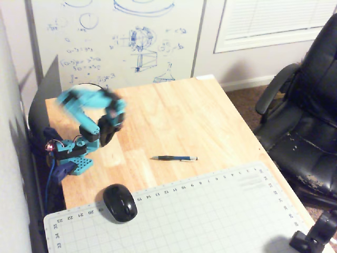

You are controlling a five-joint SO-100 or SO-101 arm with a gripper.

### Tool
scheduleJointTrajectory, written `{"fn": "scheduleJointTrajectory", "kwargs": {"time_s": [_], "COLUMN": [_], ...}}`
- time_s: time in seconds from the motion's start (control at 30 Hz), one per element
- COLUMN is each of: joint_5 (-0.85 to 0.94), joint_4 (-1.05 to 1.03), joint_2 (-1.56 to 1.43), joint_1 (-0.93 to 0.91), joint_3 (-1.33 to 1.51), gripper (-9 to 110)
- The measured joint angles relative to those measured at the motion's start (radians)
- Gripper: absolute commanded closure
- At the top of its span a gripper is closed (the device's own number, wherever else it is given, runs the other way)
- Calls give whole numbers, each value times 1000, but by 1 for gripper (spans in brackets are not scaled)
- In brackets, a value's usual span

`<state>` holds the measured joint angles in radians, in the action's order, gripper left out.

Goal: Touch the pen.

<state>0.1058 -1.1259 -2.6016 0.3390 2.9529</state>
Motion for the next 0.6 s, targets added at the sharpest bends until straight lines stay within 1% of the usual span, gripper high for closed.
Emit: {"fn": "scheduleJointTrajectory", "kwargs": {"time_s": [0.1, 0.13, 0.2, 0.33, 0.6], "joint_5": [6, 6, 6, 3, -3], "joint_4": [5, -3, -8, -8, -8], "joint_2": [-436, -543, -655, -703, -703], "joint_1": [-3, -3, -3, 6, 8], "joint_3": [143, 169, 196, 202, 202], "gripper": [101, 101, 101, 101, 101]}}
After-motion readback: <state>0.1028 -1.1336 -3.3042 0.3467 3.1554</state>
